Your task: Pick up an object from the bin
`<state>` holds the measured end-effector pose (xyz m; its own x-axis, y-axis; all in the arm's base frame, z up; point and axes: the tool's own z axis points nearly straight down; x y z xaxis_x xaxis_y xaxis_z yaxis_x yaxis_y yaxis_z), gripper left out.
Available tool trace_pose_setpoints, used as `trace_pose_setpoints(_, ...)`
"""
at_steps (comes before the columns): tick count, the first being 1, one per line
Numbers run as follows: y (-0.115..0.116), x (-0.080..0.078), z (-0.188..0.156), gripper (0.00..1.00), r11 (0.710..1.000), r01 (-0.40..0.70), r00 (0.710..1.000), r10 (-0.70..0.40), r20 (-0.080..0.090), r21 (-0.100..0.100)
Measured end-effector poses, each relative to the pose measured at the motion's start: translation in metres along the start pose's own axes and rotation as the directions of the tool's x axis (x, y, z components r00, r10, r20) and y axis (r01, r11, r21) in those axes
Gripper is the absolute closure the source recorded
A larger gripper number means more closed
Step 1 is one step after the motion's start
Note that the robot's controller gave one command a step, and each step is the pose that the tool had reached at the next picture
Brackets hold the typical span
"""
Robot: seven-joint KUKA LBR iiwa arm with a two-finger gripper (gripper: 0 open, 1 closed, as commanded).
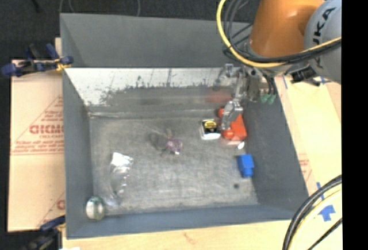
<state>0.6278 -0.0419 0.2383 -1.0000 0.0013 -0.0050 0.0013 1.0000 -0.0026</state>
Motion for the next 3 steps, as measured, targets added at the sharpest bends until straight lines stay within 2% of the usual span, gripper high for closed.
trace_pose_setpoints(1,-0.025,-0.004,-0.048,0.00,0.999,-0.043,0.999,0.043,0.007,-0.002)
trace_pose_setpoints(2,0.002,0.119,0.085,0.00,0.980,0.198,0.980,-0.198,-0.012,-0.005)
trace_pose_setpoints(3,0.015,0.078,0.077,0.00,0.999,0.046,0.999,-0.046,0.002,-0.004)
